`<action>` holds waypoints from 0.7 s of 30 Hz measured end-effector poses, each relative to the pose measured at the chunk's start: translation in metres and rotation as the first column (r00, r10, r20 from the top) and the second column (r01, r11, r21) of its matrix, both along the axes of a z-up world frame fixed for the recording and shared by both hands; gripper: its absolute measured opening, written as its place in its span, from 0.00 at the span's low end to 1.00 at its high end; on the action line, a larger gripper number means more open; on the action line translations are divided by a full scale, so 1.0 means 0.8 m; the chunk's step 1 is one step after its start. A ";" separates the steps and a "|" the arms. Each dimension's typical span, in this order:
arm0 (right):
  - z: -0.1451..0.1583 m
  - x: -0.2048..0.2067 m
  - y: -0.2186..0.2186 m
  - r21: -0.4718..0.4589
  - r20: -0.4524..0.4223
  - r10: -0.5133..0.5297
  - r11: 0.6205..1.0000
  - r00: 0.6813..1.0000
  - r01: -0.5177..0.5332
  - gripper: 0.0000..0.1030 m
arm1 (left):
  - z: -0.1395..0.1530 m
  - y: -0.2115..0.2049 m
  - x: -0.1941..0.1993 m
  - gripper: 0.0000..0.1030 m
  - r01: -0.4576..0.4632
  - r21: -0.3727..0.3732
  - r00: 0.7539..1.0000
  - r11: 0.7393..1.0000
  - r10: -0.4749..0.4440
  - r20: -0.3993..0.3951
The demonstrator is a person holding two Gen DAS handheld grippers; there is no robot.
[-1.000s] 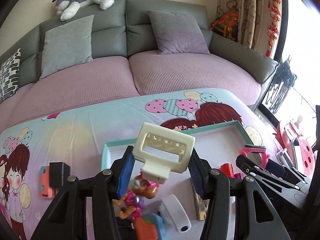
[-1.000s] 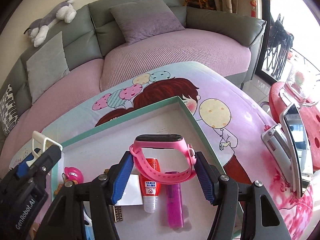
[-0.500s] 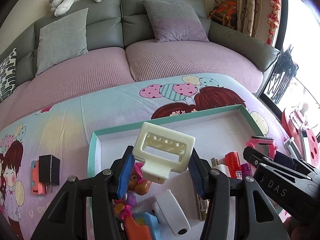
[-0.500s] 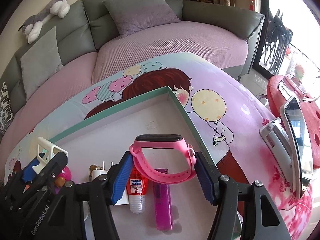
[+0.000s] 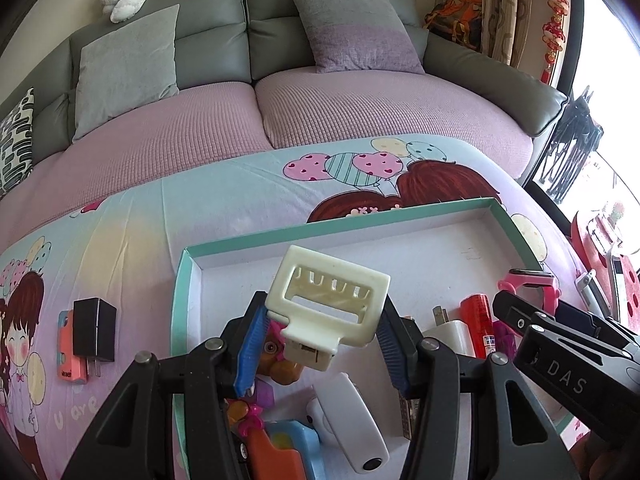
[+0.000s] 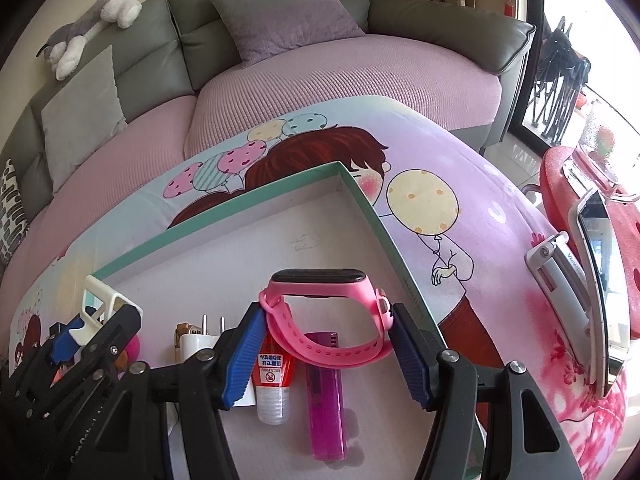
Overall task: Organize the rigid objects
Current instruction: 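Carry the white stand and pink watch into the tray and open both tools, then withdraw both tools from the tray toward the orange toy and black adapter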
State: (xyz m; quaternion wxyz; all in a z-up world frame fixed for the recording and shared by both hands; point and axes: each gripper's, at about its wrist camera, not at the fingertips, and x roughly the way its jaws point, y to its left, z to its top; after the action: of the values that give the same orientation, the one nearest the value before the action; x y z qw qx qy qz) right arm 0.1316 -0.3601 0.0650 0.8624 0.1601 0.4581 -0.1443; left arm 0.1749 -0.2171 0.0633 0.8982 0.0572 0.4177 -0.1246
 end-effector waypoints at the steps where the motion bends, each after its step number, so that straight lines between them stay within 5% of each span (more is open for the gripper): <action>1: -0.001 0.000 0.001 -0.001 -0.002 0.001 1.000 1.000 -0.001 0.64 | 0.000 0.000 0.000 0.52 -0.002 0.001 1.000 1.000 0.002 -0.003; 21: 0.006 -0.001 0.005 -0.025 0.008 0.009 1.000 1.000 -0.009 0.70 | 0.018 0.030 0.001 0.62 -0.074 -0.027 0.997 0.997 0.074 0.005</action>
State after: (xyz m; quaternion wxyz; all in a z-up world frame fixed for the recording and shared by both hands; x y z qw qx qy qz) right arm 0.1306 -0.3563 0.0701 0.8668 0.1480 0.4535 -0.1453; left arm 0.1758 -0.1932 0.0780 0.9040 0.0302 0.4153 -0.0966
